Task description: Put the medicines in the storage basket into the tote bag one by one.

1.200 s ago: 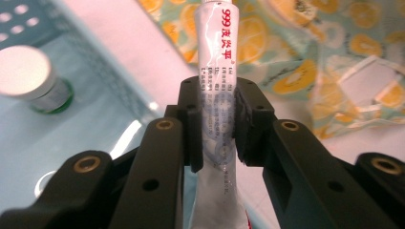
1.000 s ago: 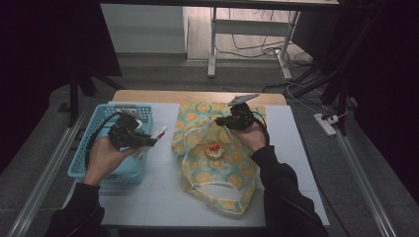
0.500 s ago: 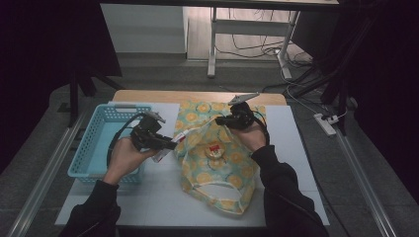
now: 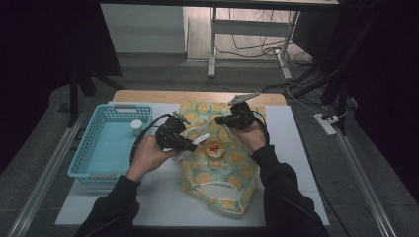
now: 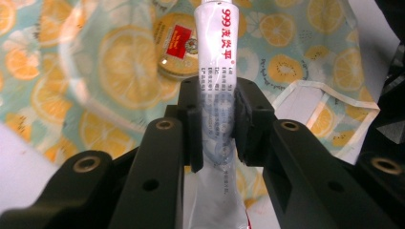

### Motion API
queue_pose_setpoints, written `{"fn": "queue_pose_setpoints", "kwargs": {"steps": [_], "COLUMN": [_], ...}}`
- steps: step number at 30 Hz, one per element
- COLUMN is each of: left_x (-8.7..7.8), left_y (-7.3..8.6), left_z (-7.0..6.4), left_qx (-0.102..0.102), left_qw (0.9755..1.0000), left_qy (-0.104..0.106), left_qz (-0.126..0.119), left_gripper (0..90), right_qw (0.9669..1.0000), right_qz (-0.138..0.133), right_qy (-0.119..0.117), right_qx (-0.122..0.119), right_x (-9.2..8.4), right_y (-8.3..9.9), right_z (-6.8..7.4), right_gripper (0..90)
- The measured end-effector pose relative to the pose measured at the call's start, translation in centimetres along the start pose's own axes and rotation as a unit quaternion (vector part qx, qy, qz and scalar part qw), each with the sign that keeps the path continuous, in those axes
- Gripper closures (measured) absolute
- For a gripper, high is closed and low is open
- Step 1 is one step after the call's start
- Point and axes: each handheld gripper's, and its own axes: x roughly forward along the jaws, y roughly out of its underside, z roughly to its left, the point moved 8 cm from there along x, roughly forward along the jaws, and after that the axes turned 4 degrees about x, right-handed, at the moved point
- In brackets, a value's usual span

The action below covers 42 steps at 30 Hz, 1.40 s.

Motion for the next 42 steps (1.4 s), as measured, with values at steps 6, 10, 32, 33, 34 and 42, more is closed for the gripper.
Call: {"fn": "queue_pose_setpoints", "kwargs": {"steps": [6, 10, 32, 33, 34, 42], "left_x": [1.8, 3.1, 7.8, 8.0, 8.1, 9.1], "left_y": [-1.0, -1.6, -3.2, -3.1, -3.1, -3.0], "left_z": [-0.1, 0.0, 2.1, 2.2, 2.3, 3.4], "left_qx": [0.000, 0.002, 0.009, 0.009, 0.007, 0.006], "left_qw": [1.0000, 0.9999, 0.9979, 0.9977, 0.9975, 0.9962], "left_qy": [0.001, -0.004, -0.059, -0.062, -0.066, -0.080], "left_qz": [0.008, 0.013, 0.023, 0.025, 0.024, 0.033], "left_gripper": [74.9, 74.9, 74.8, 74.8, 74.8, 74.6], "right_qw": [1.0000, 1.0000, 1.0000, 1.0000, 1.0000, 0.9999], "right_qz": [-0.001, -0.001, 0.002, 0.002, 0.002, 0.007], "right_qy": [0.001, 0.001, 0.007, 0.008, 0.009, 0.010], "right_qx": [0.000, -0.001, 0.003, 0.003, 0.004, 0.006], "right_x": [0.0, -0.1, 0.2, 0.3, 0.3, 0.7], "right_y": [0.0, 0.0, 0.1, 0.2, 0.2, 0.4], "right_z": [-0.1, -0.1, -0.3, -0.3, -0.3, -0.3], "right_gripper": [90.0, 90.0, 90.0, 90.0, 90.0, 90.0]}}
